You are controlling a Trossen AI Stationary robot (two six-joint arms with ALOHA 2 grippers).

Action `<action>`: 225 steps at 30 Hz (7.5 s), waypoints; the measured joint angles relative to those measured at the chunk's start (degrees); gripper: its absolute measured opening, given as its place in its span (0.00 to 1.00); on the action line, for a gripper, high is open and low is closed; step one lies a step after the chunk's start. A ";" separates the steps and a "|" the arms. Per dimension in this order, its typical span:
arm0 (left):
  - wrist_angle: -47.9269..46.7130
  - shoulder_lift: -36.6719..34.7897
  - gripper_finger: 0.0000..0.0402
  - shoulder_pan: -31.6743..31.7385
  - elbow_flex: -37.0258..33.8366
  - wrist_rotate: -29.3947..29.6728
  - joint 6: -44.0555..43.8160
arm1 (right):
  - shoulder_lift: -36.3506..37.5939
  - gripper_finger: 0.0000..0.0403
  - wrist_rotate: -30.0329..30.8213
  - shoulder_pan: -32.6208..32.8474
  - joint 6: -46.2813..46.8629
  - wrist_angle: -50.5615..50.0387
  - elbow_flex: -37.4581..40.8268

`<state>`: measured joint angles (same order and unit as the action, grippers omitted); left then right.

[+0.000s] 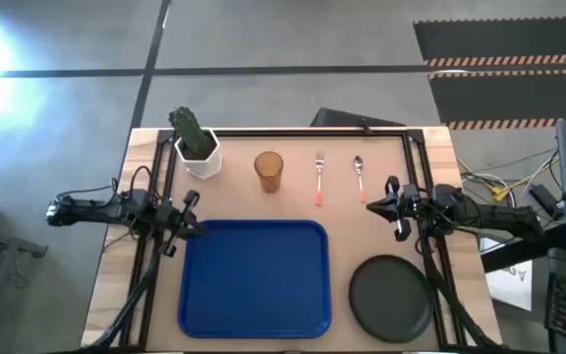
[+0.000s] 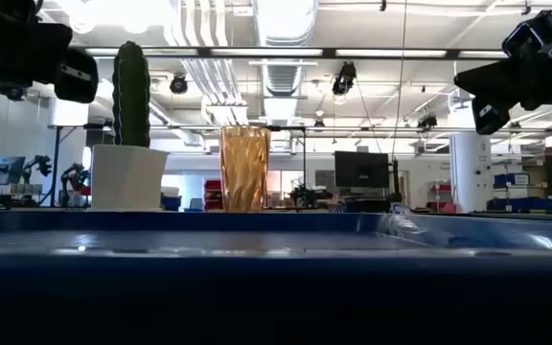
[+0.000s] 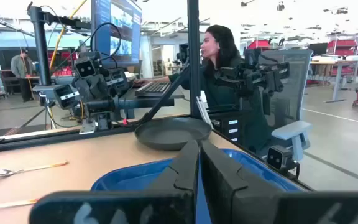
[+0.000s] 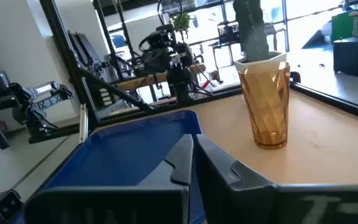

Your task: Pick and place plate/cup/fork/spoon on tray

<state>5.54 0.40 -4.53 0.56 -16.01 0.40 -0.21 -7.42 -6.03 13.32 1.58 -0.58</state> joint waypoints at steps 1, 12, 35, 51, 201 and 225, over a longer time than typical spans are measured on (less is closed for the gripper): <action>-0.01 -0.02 0.00 0.00 0.00 0.00 -0.01 | 0.02 0.02 0.00 0.00 0.02 0.00 0.00; -0.02 -0.02 0.00 0.00 0.00 0.00 0.00 | 0.01 0.02 0.00 0.00 0.01 0.00 -0.01; 0.00 -0.01 0.00 0.00 0.02 0.00 -0.01 | 0.02 0.02 0.00 0.00 0.02 0.00 -0.02; -0.01 0.00 0.00 0.02 0.01 0.00 -0.01 | 0.01 0.02 -0.02 -0.01 0.02 0.00 -0.01; 19.04 3.58 0.00 0.06 14.29 19.51 -7.55 | -70.10 0.37 0.47 27.80 44.09 -59.82 -48.63; 19.00 3.69 0.00 0.04 14.25 19.54 -7.58 | -70.16 0.53 -0.50 23.76 37.99 -52.21 -42.87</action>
<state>24.54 4.10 -4.49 14.81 3.53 -7.18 -70.37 -7.92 17.74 51.31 -50.63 -43.46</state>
